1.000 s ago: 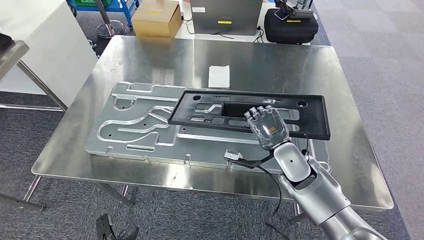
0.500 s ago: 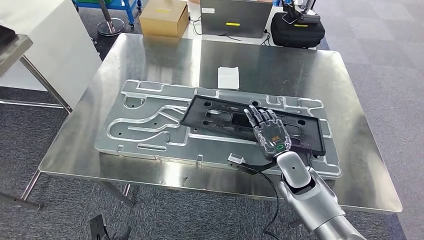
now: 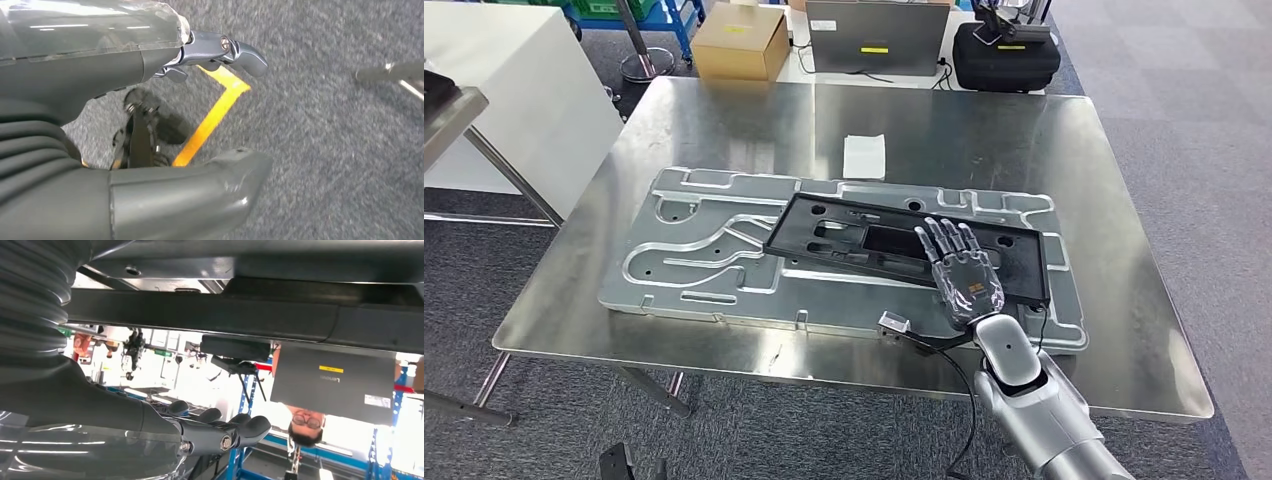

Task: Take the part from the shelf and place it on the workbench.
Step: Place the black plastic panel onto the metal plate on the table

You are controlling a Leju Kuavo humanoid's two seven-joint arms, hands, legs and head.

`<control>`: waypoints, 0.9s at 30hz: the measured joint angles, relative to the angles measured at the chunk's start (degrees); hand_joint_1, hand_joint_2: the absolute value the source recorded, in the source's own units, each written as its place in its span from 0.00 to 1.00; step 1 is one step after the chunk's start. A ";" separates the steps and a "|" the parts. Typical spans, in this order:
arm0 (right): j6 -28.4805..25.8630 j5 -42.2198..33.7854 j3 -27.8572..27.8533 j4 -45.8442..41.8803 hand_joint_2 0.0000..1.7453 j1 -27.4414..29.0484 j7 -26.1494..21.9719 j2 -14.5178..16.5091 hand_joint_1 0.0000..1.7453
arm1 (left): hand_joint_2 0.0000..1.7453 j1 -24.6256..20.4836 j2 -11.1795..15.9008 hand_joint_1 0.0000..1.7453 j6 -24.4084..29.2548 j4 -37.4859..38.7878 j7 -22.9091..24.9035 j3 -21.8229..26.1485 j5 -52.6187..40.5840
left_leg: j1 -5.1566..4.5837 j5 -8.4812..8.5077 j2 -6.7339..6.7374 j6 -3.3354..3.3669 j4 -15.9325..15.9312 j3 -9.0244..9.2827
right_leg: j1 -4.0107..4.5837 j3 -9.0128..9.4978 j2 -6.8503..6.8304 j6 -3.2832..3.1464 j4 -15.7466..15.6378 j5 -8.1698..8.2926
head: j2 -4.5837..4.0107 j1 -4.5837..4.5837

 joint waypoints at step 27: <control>-1.35 0.75 -0.66 -0.33 1.00 1.61 -0.36 0.81 0.00 | 0.00 0.32 0.03 0.00 -1.12 -0.02 -0.81 1.46 0.75 | -0.06 9.32 0.27 0.40 -13.08 0.63 | 0.00 4.84 0.08 -0.01 -1.74 -2.62 | 0.00 0.44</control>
